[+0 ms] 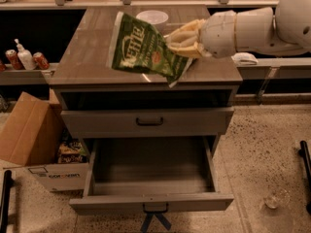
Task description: Pick green jalapeno chip bag from middle drawer and place on counter
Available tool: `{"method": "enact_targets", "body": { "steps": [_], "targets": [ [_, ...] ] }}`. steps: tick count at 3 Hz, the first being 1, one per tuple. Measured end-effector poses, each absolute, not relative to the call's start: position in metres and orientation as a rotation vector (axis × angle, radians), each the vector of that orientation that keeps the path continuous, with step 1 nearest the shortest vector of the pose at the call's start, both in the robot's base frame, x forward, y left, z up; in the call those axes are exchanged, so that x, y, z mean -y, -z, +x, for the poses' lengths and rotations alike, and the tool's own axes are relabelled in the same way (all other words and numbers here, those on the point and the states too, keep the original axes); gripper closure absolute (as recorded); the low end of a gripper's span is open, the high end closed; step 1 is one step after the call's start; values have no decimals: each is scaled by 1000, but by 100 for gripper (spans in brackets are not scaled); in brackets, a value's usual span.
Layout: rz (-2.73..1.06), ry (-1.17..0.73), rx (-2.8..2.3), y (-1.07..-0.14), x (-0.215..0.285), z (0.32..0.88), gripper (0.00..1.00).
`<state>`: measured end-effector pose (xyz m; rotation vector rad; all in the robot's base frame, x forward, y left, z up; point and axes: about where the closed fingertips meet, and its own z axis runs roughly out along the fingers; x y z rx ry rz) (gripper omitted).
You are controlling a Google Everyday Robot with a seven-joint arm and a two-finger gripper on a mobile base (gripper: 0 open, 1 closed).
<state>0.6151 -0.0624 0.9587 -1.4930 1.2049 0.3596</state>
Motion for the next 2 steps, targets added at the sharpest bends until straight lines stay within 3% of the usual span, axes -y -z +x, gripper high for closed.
{"method": "enact_targets", "body": {
  "steps": [2],
  "targets": [
    [-1401, -423, -1226, -978, 6, 684, 100]
  ]
}}
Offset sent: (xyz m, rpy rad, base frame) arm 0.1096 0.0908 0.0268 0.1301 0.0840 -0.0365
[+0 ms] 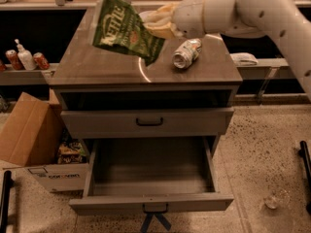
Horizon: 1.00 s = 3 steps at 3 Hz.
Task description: Pick green jalapeno chip bag from middle drawer and place on counter
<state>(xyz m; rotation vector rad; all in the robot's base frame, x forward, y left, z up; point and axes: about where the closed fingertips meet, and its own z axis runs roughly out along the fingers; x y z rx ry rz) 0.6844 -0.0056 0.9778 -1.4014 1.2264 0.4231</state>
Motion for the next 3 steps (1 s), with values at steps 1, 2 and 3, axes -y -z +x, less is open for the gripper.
{"method": "enact_targets", "body": {
  "steps": [1, 2, 3],
  "targets": [
    [-1378, -443, -1267, -973, -21, 714, 100],
    [-1364, -465, -1323, -957, -45, 746, 74],
    [-1364, -493, -1370, -938, -55, 768, 51]
  ]
}}
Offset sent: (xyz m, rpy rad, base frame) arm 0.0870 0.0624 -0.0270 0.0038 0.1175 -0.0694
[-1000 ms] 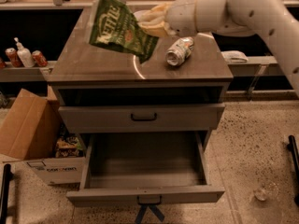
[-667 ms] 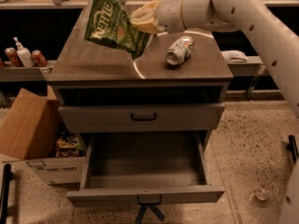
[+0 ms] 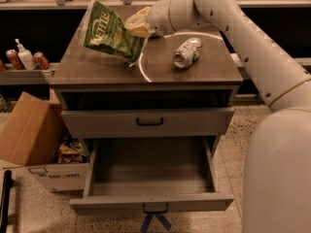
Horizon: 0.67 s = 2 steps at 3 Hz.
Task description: Pick green jalapeno chip bag from middle drawer and place on counter
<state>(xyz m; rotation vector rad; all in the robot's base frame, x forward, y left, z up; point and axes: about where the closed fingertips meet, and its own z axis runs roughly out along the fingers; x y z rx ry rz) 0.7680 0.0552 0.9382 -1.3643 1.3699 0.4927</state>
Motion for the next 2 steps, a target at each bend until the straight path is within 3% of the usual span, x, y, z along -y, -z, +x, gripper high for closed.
{"method": "enact_targets", "body": {
  "steps": [2],
  "targets": [
    [-1376, -547, -1403, -910, -54, 787, 3]
  ]
}}
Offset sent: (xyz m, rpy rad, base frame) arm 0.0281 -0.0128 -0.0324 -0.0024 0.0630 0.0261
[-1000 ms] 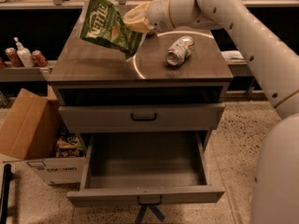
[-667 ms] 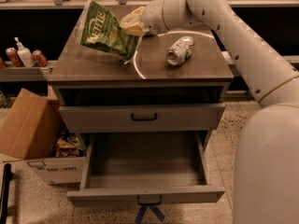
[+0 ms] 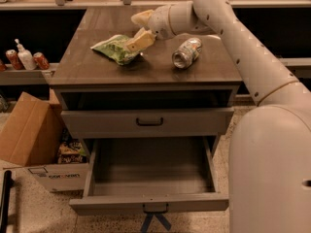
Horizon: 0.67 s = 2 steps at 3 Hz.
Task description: Pick green jalapeno chip bag from middle drawer and place on counter
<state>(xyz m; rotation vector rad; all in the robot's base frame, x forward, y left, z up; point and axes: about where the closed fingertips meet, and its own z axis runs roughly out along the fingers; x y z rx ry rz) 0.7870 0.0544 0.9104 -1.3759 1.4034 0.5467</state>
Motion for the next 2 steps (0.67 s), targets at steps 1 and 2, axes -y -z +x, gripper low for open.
{"method": "enact_targets", "body": {
  "steps": [1, 2],
  "targets": [
    [-1369, -532, -1377, -921, -42, 785, 0],
    [-1353, -459, -1350, -948, -11, 773, 0]
  ]
}}
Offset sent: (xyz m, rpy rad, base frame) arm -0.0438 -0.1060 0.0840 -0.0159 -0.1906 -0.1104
